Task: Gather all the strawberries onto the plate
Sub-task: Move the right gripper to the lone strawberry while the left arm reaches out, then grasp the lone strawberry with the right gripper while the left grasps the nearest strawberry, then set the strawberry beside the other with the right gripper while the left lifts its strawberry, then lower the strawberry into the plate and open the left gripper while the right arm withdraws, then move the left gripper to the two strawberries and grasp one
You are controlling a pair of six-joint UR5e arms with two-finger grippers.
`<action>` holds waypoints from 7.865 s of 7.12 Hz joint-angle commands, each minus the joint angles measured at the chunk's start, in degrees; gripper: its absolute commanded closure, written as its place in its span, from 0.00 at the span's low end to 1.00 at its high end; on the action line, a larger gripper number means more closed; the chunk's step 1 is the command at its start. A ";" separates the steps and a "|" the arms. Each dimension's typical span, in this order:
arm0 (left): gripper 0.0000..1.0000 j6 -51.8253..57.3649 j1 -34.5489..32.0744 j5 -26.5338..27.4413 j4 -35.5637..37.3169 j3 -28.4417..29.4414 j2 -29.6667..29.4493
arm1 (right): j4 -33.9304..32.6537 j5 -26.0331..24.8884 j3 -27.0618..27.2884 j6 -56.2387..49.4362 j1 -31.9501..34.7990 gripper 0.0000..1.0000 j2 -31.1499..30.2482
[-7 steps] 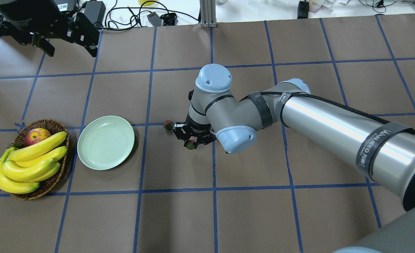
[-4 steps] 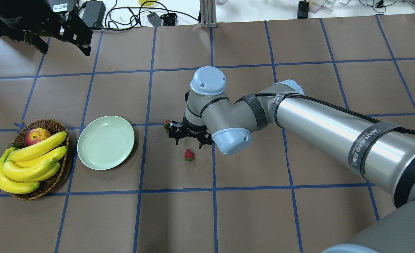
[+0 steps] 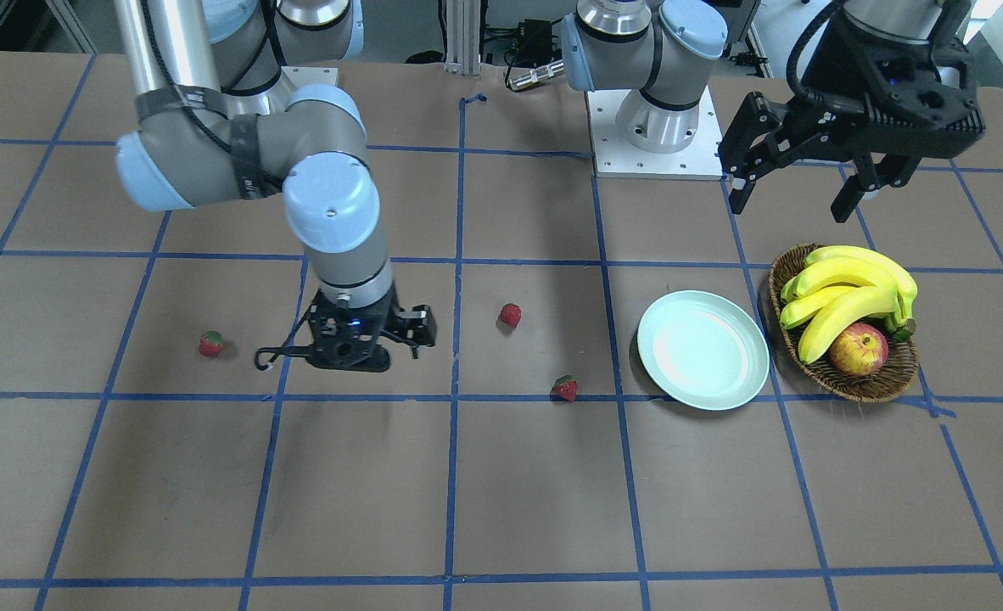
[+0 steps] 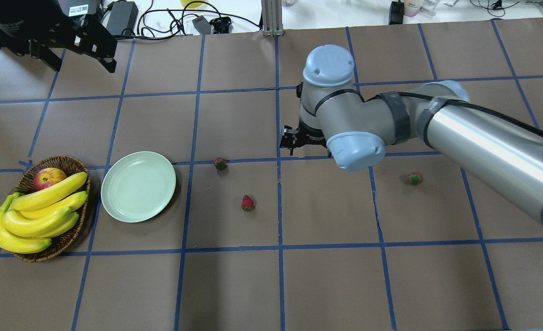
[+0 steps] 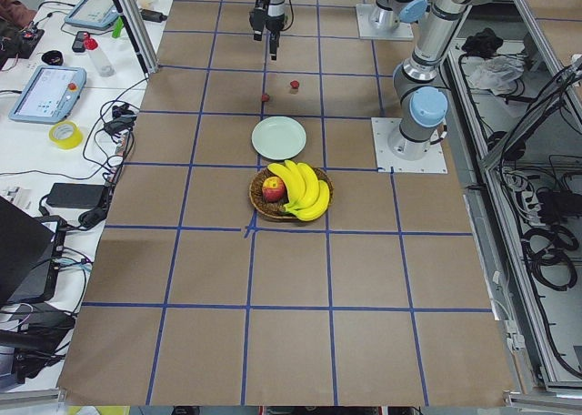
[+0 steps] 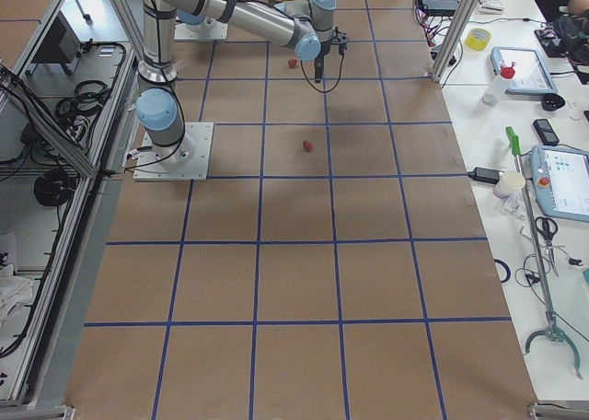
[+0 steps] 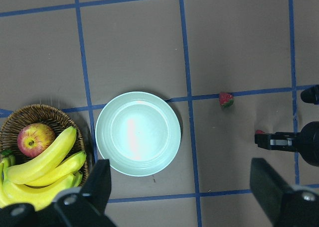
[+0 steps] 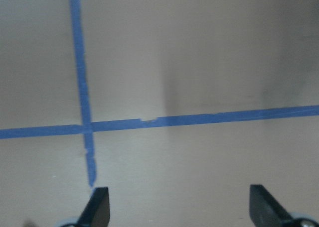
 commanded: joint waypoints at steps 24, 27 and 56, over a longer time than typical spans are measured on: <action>1.00 -27.16 -10.76 -3.18 37.02 -22.95 -25.70 | -8.64 24.69 0.05 6.55 6.96 0.13 8.66; 1.00 -7.00 1.69 0.77 33.94 -24.70 -20.34 | -6.98 18.24 -0.04 5.42 6.87 0.00 4.47; 1.00 -24.87 -19.93 -0.36 42.74 -33.42 -16.47 | 29.95 -2.12 -20.60 -15.69 -12.11 0.00 -15.16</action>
